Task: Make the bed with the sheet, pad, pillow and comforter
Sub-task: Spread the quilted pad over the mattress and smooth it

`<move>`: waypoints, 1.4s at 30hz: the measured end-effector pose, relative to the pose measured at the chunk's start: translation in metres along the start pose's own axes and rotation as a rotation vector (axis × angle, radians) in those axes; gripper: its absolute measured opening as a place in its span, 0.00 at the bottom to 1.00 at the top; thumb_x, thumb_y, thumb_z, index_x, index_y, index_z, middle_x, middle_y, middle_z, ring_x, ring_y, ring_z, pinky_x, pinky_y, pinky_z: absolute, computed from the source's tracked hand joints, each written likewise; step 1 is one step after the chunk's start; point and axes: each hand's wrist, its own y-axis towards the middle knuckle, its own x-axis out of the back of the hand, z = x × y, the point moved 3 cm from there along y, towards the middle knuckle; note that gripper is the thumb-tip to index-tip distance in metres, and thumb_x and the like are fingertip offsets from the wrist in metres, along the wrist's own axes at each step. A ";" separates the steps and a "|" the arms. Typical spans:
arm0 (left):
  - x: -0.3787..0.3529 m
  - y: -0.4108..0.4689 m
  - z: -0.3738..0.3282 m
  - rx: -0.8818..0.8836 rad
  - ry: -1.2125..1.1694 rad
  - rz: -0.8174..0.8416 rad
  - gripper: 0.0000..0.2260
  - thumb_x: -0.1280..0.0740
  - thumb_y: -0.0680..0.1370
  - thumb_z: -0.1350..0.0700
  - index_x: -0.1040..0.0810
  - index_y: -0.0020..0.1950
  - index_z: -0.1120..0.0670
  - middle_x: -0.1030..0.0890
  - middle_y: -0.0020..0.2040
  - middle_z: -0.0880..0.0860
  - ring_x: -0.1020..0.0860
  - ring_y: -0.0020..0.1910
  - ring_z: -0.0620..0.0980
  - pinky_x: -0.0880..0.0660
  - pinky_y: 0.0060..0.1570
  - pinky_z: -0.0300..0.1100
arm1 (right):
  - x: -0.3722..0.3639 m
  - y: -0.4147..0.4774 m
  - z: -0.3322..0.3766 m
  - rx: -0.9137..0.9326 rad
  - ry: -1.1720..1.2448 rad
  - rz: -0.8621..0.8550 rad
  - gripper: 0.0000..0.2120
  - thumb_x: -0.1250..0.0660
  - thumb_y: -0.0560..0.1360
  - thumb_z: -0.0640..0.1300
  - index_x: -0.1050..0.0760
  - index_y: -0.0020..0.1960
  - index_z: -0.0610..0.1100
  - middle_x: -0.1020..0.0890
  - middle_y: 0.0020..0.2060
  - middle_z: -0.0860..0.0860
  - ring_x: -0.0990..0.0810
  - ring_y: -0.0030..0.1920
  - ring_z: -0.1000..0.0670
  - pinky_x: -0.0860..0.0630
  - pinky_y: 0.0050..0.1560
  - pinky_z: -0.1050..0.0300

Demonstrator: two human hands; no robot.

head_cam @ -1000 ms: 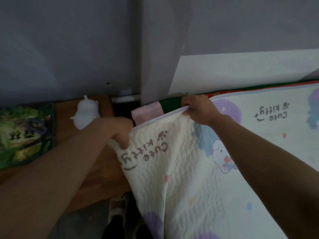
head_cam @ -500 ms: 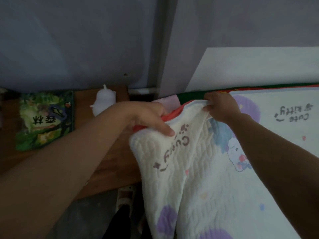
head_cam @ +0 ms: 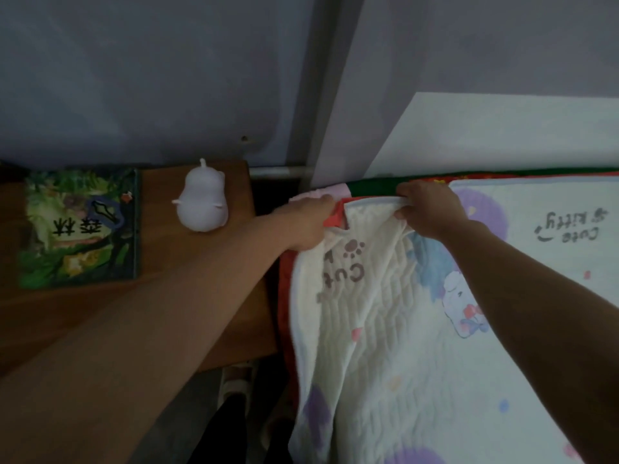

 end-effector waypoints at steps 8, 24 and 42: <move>-0.023 0.007 0.064 0.270 0.156 -0.101 0.21 0.38 0.75 0.56 0.37 0.67 0.54 0.27 0.62 0.59 0.26 0.59 0.60 0.30 0.57 0.50 | 0.000 0.010 0.002 0.027 0.046 -0.007 0.13 0.29 0.68 0.43 0.23 0.51 0.41 0.19 0.50 0.39 0.22 0.53 0.37 0.29 0.49 0.50; -0.023 0.034 0.010 0.058 -0.050 -0.346 0.11 0.36 0.77 0.57 0.25 0.59 0.54 0.25 0.56 0.58 0.25 0.54 0.60 0.30 0.46 0.47 | 0.018 0.020 -0.021 0.041 -0.029 0.086 0.24 0.27 0.70 0.48 0.26 0.64 0.44 0.21 0.59 0.43 0.25 0.61 0.41 0.36 0.60 0.52; -0.040 0.054 0.047 0.265 -0.373 -0.079 0.18 0.38 0.74 0.60 0.31 0.64 0.56 0.38 0.64 0.64 0.33 0.61 0.65 0.34 0.66 0.51 | -0.005 0.034 -0.016 0.030 0.001 0.103 0.21 0.28 0.71 0.50 0.26 0.61 0.44 0.21 0.59 0.44 0.26 0.61 0.43 0.38 0.60 0.53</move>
